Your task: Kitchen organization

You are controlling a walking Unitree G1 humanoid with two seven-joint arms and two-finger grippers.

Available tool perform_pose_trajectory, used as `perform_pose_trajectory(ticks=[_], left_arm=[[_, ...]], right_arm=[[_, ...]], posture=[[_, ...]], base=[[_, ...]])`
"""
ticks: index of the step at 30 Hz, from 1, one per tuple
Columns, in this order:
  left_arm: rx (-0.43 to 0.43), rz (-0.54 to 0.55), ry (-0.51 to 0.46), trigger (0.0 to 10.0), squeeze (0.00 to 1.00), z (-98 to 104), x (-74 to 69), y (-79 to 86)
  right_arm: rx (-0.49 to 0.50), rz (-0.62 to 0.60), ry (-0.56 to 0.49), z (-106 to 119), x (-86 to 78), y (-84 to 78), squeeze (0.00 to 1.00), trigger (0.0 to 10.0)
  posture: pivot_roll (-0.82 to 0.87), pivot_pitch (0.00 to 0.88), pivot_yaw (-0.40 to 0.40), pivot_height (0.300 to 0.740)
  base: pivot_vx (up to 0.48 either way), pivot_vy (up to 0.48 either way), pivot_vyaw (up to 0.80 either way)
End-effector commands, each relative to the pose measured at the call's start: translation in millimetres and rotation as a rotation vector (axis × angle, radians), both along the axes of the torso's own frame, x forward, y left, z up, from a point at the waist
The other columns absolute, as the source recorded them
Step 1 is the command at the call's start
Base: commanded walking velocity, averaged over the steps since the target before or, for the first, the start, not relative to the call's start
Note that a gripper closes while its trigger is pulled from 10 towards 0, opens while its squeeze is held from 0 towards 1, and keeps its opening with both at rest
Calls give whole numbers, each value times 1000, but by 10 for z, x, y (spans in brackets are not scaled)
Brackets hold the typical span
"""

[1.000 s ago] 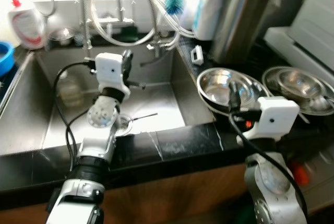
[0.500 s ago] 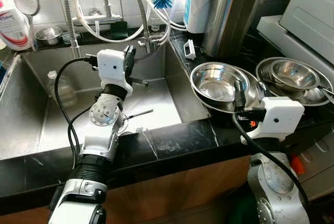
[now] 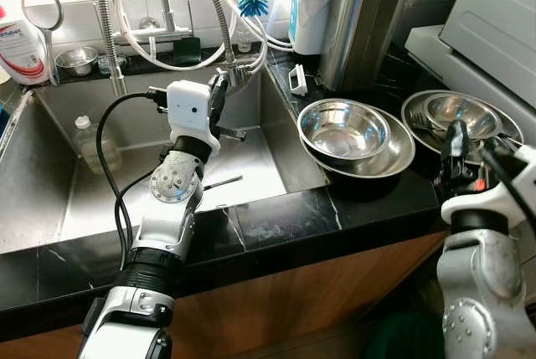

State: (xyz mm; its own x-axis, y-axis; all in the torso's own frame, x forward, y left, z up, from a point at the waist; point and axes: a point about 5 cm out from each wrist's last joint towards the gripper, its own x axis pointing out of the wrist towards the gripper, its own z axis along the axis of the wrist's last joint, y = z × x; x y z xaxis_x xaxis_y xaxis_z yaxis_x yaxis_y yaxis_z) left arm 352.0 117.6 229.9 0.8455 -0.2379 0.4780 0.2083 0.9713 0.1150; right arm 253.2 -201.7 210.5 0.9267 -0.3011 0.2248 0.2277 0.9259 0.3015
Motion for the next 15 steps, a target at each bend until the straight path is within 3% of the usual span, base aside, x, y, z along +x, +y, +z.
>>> perform_pose_trajectory(ticks=[1, 4, 7, 15], left_arm=[[26, -9, -3, 10000, 0, 39, 20, -34], [31, -18, 0, 10000, 0, 35, 24, -61], [44, -27, -3, 10000, 0, 34, 19, -76], [51, -24, -3, 10000, 0, 33, 20, -69]], right_arm=[[-4, -12, 56, -4, 25, -62, 0, 10000], [-14, 2, 82, 20, 95, -108, 0, 10000], [-15, -4, 176, -26, 171, -160, 0, 10000], [-14, 101, 221, 30, 321, -129, 0, 10000]], posture=[[-32, 49, -2, 740], [-33, 48, -3, 740], [-31, 46, -4, 740], [-24, 45, -9, 740]], base=[[0, 0, 0], [0, 0, 0], [0, 0, 0], [0, 0, 0]])
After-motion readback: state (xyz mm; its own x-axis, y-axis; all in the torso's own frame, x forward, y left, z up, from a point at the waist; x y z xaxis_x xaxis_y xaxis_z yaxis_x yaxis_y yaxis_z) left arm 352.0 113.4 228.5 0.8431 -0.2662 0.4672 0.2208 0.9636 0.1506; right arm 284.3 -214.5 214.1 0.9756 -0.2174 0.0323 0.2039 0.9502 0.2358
